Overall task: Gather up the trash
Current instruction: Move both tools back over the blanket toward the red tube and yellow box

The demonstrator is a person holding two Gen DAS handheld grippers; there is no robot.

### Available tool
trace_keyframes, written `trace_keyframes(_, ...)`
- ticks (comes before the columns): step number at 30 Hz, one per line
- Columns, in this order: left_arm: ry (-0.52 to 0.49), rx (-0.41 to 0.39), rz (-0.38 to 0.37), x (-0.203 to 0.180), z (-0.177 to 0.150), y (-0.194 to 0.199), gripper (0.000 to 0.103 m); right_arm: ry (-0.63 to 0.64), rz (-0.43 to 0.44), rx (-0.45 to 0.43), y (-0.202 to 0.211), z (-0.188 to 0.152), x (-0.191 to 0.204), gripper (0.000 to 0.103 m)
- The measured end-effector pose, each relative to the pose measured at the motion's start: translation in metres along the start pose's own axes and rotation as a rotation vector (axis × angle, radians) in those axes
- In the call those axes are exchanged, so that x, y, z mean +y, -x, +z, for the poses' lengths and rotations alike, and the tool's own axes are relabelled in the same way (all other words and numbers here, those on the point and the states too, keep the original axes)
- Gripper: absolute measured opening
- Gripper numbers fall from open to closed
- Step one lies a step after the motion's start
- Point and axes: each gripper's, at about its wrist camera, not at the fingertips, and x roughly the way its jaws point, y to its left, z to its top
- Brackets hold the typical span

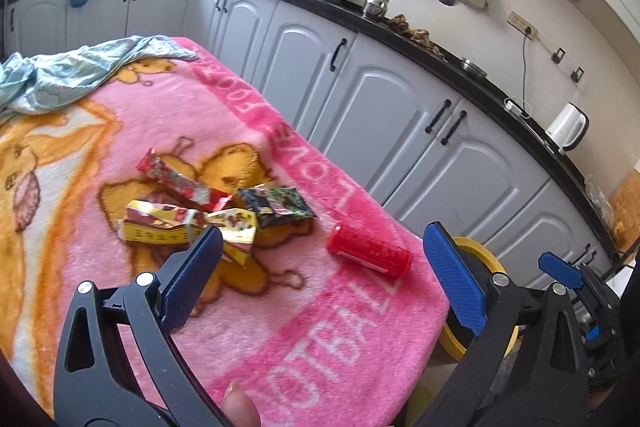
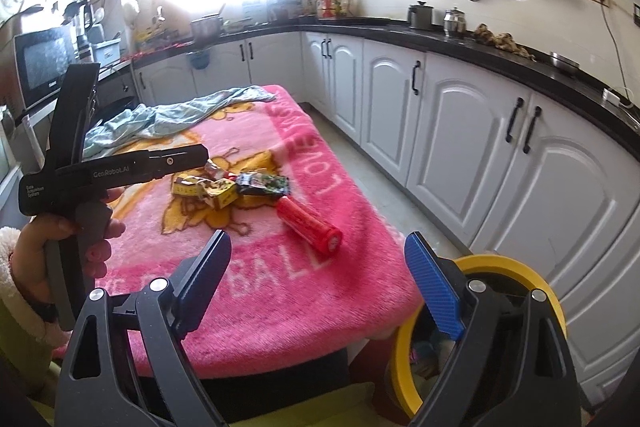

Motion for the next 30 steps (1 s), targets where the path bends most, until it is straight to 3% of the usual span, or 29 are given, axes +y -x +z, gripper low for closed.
trace_keyframes(12, 0.126, 0.057, 0.044, 0.052, -0.009, -0.009, 0.092, 0.077, 0.017, 0.053, -0.051, 0.013, 0.03, 0.086)
trace_keyframes(23, 0.457, 0.151, -0.004, 0.109, -0.018, -0.045, 0.092, 0.122, -0.018, 0.127, -0.104, 0.014, 0.029, 0.086)
trace_keyframes(28, 0.567, 0.145, 0.047, 0.122, -0.008, -0.055, 0.087, 0.12, -0.022, 0.151, -0.121, 0.013, 0.025, 0.086)
trace_keyframes(30, 0.595, 0.137, 0.096, 0.126, -0.004, -0.057, 0.08, 0.121, -0.024, 0.161, -0.128, 0.013, 0.023, 0.086)
